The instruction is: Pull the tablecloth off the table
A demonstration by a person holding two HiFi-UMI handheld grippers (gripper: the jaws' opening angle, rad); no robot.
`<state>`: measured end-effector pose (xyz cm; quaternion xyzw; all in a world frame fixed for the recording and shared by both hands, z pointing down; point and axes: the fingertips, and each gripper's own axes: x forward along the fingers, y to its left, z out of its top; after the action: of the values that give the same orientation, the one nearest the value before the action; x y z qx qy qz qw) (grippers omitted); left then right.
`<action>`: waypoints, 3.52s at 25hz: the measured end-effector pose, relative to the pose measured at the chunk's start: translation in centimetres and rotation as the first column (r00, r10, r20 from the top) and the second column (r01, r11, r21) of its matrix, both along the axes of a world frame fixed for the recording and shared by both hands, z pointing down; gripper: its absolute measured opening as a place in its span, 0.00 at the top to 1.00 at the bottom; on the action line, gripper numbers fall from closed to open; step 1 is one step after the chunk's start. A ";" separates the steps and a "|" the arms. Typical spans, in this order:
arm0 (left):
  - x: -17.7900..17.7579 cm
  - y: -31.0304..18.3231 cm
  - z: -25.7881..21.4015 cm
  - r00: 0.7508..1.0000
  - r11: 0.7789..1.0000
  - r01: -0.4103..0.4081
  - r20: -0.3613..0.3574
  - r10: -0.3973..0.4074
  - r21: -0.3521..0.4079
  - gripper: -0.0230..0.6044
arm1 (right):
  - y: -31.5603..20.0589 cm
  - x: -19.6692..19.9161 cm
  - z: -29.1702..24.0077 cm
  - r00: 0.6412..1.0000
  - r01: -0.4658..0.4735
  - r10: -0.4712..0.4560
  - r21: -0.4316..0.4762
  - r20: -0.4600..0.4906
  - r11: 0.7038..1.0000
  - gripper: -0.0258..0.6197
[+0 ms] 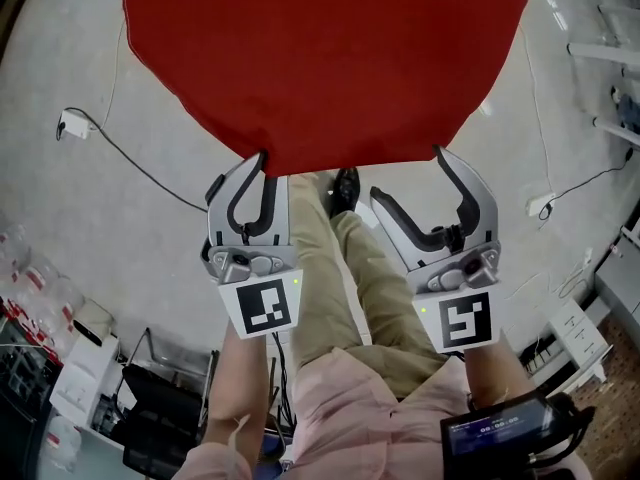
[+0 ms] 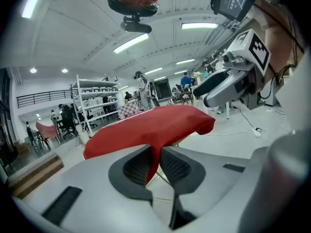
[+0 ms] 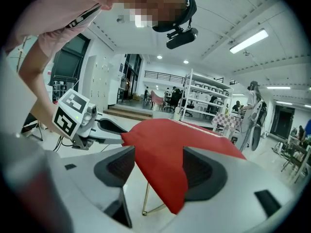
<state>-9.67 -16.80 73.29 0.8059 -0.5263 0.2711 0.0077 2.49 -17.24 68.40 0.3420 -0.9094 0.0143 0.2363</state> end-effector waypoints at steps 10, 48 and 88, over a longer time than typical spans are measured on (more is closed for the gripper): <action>-0.8 -3.4 -11.4 0.991 0.998 -0.062 -0.117 0.064 0.020 0.89 | -1.1 -2.8 -5.1 0.999 -0.004 0.005 0.020 -0.033 1.000 0.50; -0.6 -9.9 -19.5 0.927 0.999 -0.019 -0.374 0.031 0.038 0.89 | -9.8 0.6 -10.6 0.971 -0.207 0.216 0.089 -0.102 0.974 0.92; -2.2 -8.8 -39.7 0.925 0.916 0.137 -0.379 0.018 0.377 0.90 | -10.5 -0.2 -34.0 0.925 -0.331 0.265 0.239 0.271 0.913 0.92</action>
<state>-11.88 -25.60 33.61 0.8106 -0.5837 -0.0003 -0.0471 2.25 -27.73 34.39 0.5036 -0.8600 -0.0388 0.0724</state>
